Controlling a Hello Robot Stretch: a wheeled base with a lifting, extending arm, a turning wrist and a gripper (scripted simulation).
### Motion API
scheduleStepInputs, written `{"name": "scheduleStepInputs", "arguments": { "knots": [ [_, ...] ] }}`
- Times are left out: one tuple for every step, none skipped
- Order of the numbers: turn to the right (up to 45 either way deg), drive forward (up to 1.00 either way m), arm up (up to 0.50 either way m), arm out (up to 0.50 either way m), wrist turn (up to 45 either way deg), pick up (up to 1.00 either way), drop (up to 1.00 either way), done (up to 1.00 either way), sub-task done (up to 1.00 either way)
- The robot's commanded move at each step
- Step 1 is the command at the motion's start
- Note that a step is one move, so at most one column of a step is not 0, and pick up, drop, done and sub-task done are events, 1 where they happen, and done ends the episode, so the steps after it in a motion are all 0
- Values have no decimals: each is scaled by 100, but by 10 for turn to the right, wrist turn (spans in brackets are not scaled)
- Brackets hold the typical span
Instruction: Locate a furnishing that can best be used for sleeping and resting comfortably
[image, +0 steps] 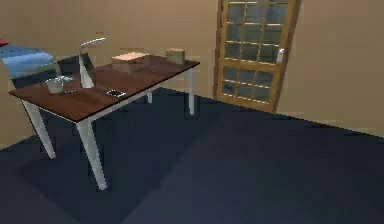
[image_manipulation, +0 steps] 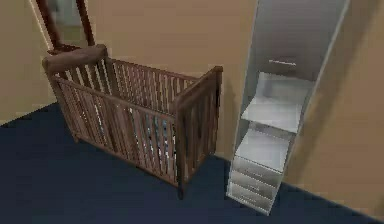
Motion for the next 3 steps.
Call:
{"name": "scheduleStepInputs", "arguments": {
  "knots": [
    [90,0,0,0,0,0,0,0,0],
    [0,100,0,0,0,0,0,0,0],
    [0,100,0,0,0,0,0,0,0]
  ]
}}
